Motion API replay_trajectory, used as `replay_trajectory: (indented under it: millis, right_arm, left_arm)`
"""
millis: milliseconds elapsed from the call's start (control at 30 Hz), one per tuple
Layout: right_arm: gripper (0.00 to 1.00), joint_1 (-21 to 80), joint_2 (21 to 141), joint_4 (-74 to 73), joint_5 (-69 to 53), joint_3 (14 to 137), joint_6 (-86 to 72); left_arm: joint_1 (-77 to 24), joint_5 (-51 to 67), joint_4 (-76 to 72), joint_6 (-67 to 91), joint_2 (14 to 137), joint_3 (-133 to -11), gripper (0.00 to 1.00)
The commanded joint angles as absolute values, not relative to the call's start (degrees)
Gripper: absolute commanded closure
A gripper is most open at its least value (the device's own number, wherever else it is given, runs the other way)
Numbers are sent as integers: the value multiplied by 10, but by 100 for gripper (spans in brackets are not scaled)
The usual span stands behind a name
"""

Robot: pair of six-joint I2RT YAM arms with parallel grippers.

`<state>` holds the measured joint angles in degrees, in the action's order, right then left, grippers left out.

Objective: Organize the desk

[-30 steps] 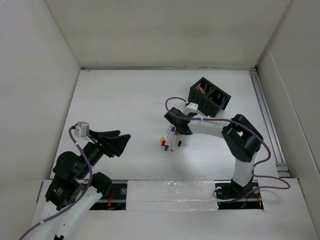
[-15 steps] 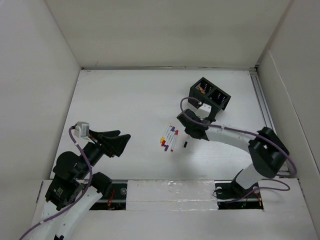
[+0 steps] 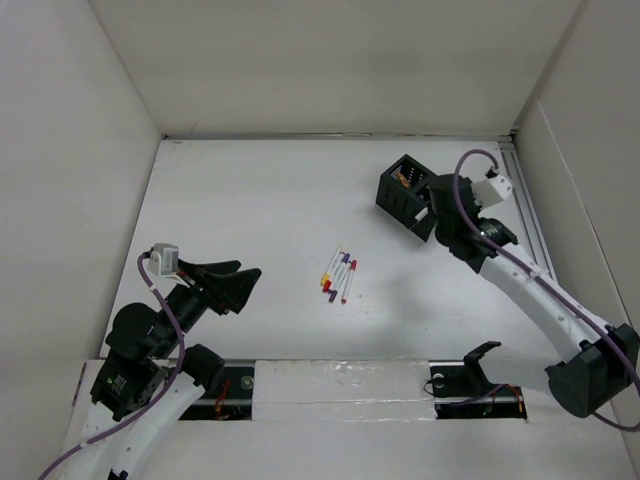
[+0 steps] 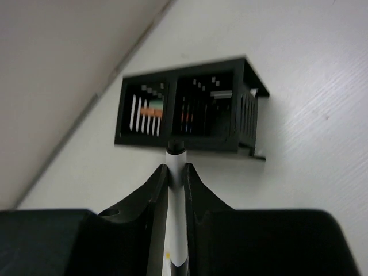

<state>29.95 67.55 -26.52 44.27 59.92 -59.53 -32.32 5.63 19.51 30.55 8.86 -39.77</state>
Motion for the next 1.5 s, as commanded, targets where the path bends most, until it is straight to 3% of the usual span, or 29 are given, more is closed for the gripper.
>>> replay_trajectory:
  millis: [0, 233, 633, 833, 933, 1000, 1033, 1067, 1233, 1333, 1467]
  right_arm:
    - [100, 252, 671, -270, 500, 651, -574]
    - [100, 172, 777, -274, 575, 763, -549]
    - [100, 166, 951, -261, 649, 842, -500]
    - [99, 186, 981, -270, 684, 841, -523]
    - [91, 200, 991, -286, 692, 835, -546]
    - [77, 222, 1000, -301, 700, 844, -560]
    - [64, 234, 1006, -316, 708, 849, -562]
    - [60, 234, 1006, -325, 710, 856, -568]
    - [57, 285, 1006, -391, 722, 892, -596]
    - [61, 333, 973, -389, 695, 871, -611]
    - [94, 422, 912, -283, 602, 767, -588]
  left_arm:
    - [-326, 65, 168, 301, 82, -393, 34]
    - [-326, 69, 169, 301, 90, -394, 34]
    - [-326, 66, 169, 301, 96, -393, 34]
    - [-326, 61, 169, 303, 91, -393, 34]
    - [-326, 62, 171, 303, 98, -393, 34]
    - [-326, 62, 171, 303, 101, -395, 34]
    - [-326, 62, 171, 302, 101, -395, 34]
    - [-326, 62, 171, 302, 101, -394, 34]
    - [-326, 62, 173, 303, 103, -396, 34]
    - [-326, 60, 170, 303, 100, -394, 34]
    - [-326, 58, 173, 303, 97, -395, 34]
